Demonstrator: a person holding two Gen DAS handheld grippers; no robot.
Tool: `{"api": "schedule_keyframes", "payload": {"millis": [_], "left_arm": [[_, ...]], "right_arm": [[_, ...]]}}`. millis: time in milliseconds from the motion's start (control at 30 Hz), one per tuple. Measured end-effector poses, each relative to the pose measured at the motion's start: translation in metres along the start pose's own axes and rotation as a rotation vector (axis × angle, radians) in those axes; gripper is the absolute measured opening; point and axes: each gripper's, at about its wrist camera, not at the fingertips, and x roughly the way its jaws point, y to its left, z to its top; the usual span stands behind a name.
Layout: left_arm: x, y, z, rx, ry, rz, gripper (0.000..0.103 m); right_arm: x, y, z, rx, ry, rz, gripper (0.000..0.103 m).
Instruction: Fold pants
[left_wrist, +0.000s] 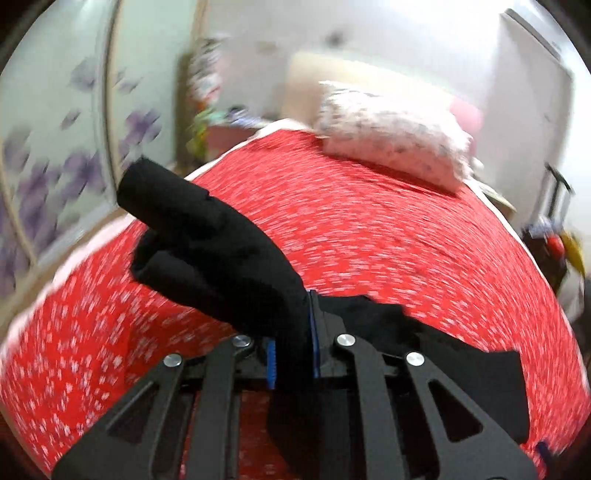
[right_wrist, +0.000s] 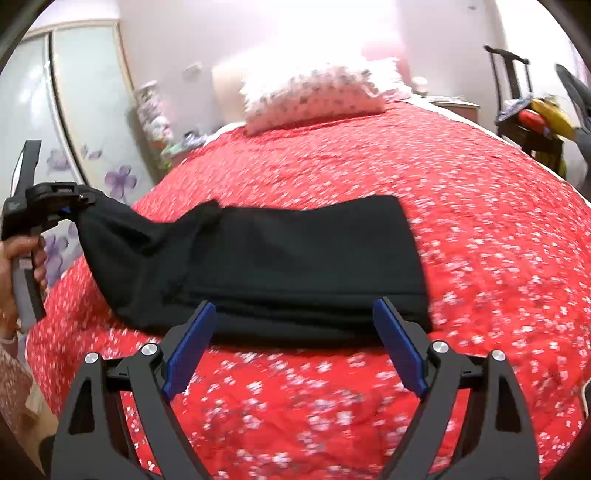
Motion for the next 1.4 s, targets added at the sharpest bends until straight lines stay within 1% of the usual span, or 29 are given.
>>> {"api": "schedule_keyframes", "payload": {"millis": [67,133,167,200,267,333,400,433,500,533,600,700,733,800,900,933,1000,1033,1067,1100,1133,1167,1200,1233,1267,1300,1333,1400], "left_arm": [[-0.008,-0.045,-0.002,0.111,-0.021,-0.035,0.012],[-0.015,-0.087,-0.013,0.212,-0.035,-0.077,0.012],[-0.018,-0.11,-0.021,0.266,-0.037,-0.109,0.012],[-0.019,-0.126,-0.029,0.298,-0.038,-0.13,0.012],[-0.022,-0.164,-0.052,0.381,-0.032,-0.193,0.012],[-0.021,-0.196,-0.081,0.438,0.003,-0.265,0.012],[-0.016,-0.216,-0.107,0.481,0.039,-0.316,0.012],[-0.013,-0.23,-0.126,0.51,0.072,-0.347,0.012],[-0.002,-0.249,-0.155,0.549,0.144,-0.379,0.013],[0.004,-0.254,-0.165,0.559,0.167,-0.374,0.013],[0.007,-0.257,-0.175,0.555,0.15,-0.363,0.013],[0.005,-0.252,-0.164,0.479,0.153,-0.384,0.013],[0.001,-0.252,-0.161,0.479,0.135,-0.386,0.013],[-0.012,-0.251,-0.166,0.524,0.106,-0.388,0.013],[-0.015,-0.254,-0.195,0.595,0.128,-0.39,0.014],[-0.014,-0.256,-0.207,0.627,0.128,-0.375,0.015],[-0.011,-0.255,-0.215,0.642,0.122,-0.367,0.019],[-0.013,-0.252,-0.213,0.621,0.128,-0.389,0.025],[-0.015,-0.249,-0.21,0.594,0.136,-0.413,0.031],[-0.02,-0.241,-0.205,0.554,0.161,-0.464,0.048],[-0.023,-0.235,-0.202,0.529,0.172,-0.493,0.063],[-0.03,-0.225,-0.199,0.501,0.17,-0.517,0.068],[-0.037,-0.213,-0.194,0.473,0.16,-0.534,0.075],[-0.041,-0.201,-0.191,0.449,0.146,-0.542,0.081],[-0.045,-0.189,-0.188,0.416,0.123,-0.533,0.084],[-0.046,-0.176,-0.182,0.378,0.095,-0.51,0.091],[-0.045,-0.158,-0.175,0.331,0.058,-0.476,0.094],[-0.034,-0.132,-0.159,0.244,0.032,-0.411,0.094]], "right_arm": [[-0.008,-0.017,0.006,0.043,-0.031,-0.024,0.089],[-0.015,-0.032,0.011,0.08,-0.055,-0.049,0.089],[-0.019,-0.042,0.014,0.103,-0.07,-0.07,0.089],[-0.021,-0.049,0.016,0.119,-0.078,-0.085,0.089],[-0.025,-0.067,0.02,0.159,-0.092,-0.12,0.089],[-0.028,-0.082,0.022,0.198,-0.102,-0.152,0.089],[-0.031,-0.095,0.022,0.232,-0.106,-0.181,0.089],[-0.032,-0.1,0.022,0.247,-0.108,-0.191,0.089],[-0.034,-0.11,0.023,0.275,-0.111,-0.208,0.089],[-0.035,-0.113,0.023,0.282,-0.113,-0.212,0.089],[-0.034,-0.116,0.023,0.283,-0.115,-0.215,0.089],[-0.032,-0.118,0.022,0.279,-0.113,-0.214,0.089],[-0.032,-0.118,0.022,0.282,-0.114,-0.213,0.089],[-0.033,-0.118,0.022,0.29,-0.126,-0.213,0.089],[-0.035,-0.116,0.023,0.288,-0.144,-0.204,0.089],[-0.035,-0.115,0.024,0.288,-0.15,-0.192,0.089],[-0.034,-0.112,0.026,0.283,-0.158,-0.139,0.089],[-0.033,-0.111,0.027,0.283,-0.16,-0.113,0.089],[-0.031,-0.109,0.029,0.284,-0.166,-0.059,0.089],[-0.031,-0.108,0.03,0.285,-0.171,-0.021,0.089],[-0.03,-0.107,0.031,0.289,-0.176,0.018,0.089],[-0.029,-0.106,0.033,0.295,-0.181,0.071,0.089],[-0.027,-0.104,0.034,0.297,-0.18,0.119,0.089],[-0.023,-0.101,0.035,0.291,-0.171,0.163,0.089],[-0.02,-0.095,0.036,0.278,-0.159,0.181,0.089],[-0.016,-0.09,0.036,0.259,-0.145,0.191,0.089],[-0.01,-0.082,0.036,0.233,-0.126,0.198,0.089],[0.001,-0.066,0.035,0.185,-0.096,0.239,0.089]]}}
